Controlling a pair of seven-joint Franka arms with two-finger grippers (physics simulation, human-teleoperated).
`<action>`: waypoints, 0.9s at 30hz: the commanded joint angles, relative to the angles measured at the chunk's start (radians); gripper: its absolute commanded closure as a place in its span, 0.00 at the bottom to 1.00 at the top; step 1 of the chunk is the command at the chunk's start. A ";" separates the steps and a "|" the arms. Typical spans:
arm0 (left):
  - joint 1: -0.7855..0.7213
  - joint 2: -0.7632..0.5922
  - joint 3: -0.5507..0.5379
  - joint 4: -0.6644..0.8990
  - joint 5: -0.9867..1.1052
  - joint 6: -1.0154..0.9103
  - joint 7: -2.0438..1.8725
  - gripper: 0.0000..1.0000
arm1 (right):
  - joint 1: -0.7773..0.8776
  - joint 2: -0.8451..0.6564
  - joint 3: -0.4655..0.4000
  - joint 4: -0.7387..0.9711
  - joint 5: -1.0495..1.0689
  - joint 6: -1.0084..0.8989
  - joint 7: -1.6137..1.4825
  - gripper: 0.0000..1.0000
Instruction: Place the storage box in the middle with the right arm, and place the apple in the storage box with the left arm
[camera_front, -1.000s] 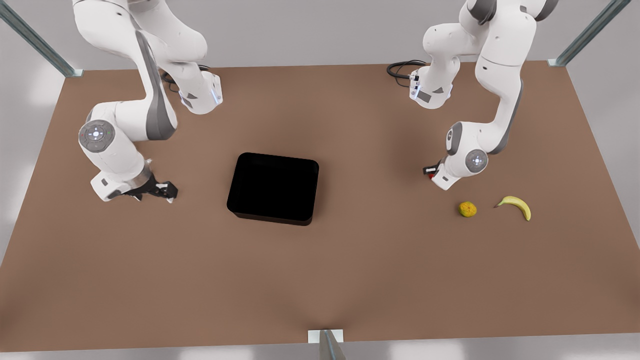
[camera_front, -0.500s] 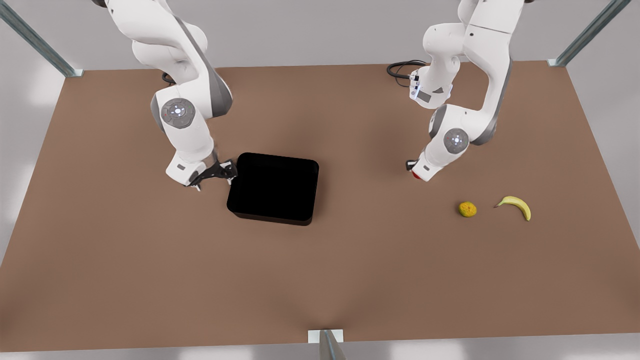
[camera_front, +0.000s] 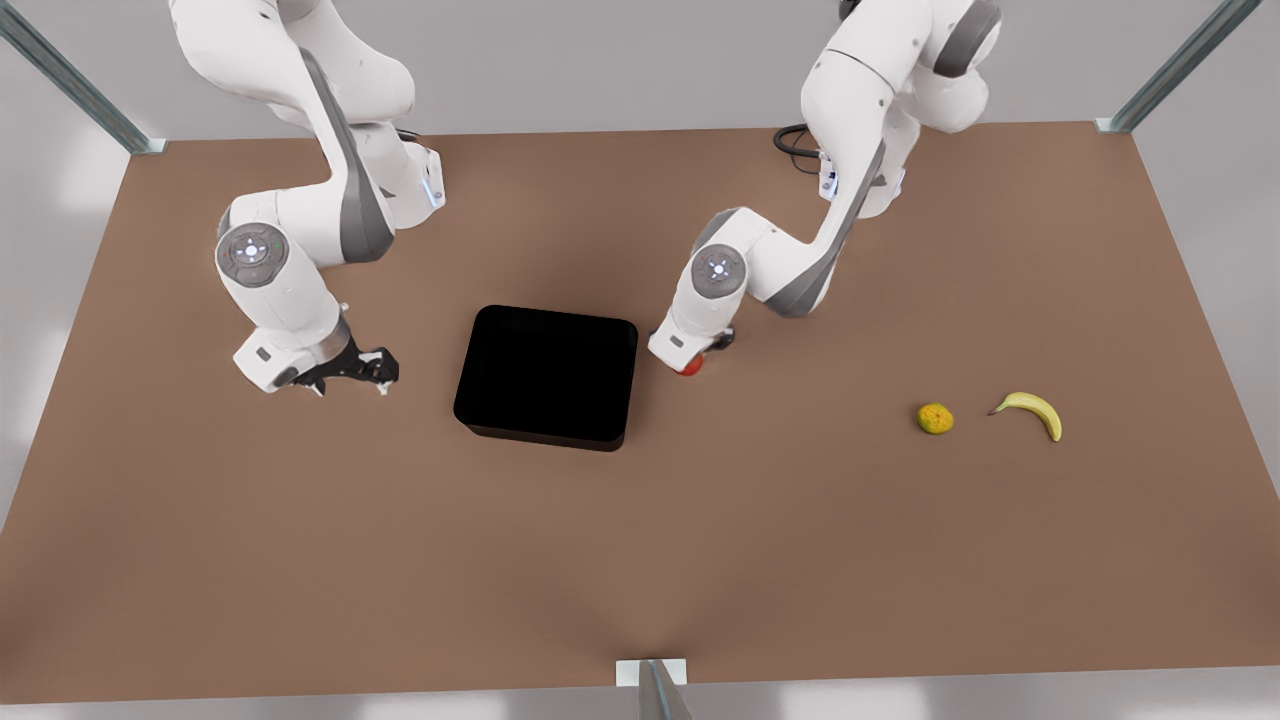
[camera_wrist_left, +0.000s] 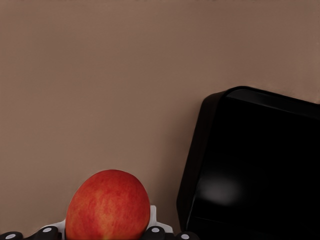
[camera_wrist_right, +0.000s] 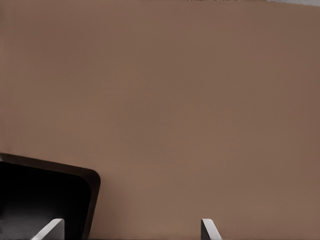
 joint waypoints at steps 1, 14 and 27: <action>-0.022 0.012 0.022 0.024 -0.114 -0.012 -0.001 0.36 | 0.024 -0.001 0.000 0.000 0.000 0.000 0.000 0.00; -0.369 0.380 0.416 0.452 -0.482 -0.029 -0.076 0.20 | 0.001 -0.015 0.000 0.002 0.000 -0.025 -0.044 0.00; -0.216 -0.239 0.435 -0.123 -0.086 -0.165 0.198 0.00 | 0.001 -0.021 0.000 0.002 0.000 -0.026 -0.044 0.00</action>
